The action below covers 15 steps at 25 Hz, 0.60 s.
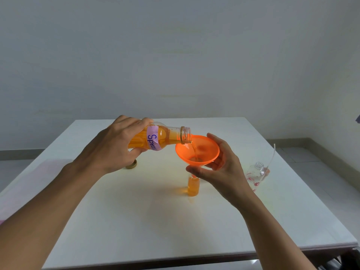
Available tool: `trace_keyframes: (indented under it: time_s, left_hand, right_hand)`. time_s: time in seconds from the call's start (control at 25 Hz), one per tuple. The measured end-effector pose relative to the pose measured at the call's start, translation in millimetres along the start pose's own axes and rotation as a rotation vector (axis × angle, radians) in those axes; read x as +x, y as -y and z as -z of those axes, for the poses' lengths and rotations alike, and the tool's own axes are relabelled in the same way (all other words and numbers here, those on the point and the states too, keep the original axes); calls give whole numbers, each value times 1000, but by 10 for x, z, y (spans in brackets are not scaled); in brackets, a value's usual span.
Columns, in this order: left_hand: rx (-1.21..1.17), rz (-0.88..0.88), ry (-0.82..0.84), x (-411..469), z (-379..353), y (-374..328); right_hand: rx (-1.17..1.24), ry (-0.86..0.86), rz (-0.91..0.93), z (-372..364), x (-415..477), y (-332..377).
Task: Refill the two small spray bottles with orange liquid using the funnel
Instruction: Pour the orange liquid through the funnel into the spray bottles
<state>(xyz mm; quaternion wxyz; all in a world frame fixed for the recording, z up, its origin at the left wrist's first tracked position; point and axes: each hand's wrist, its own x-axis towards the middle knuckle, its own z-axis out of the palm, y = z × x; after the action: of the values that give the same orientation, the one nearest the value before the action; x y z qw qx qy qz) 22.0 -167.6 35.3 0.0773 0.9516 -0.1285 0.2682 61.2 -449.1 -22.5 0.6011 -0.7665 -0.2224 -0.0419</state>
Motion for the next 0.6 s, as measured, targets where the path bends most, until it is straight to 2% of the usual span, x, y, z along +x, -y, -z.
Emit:
trace_keyframes:
  time_s: [0.36,0.6]
  left_hand:
    - [2,-1,-5,10,-23,-1]
    - [-146,108,-37,-47,-51,-86]
  right_hand:
    - [-13,1,-5,-7,12,13]
    - [6,-11,3,-1,-1,66]
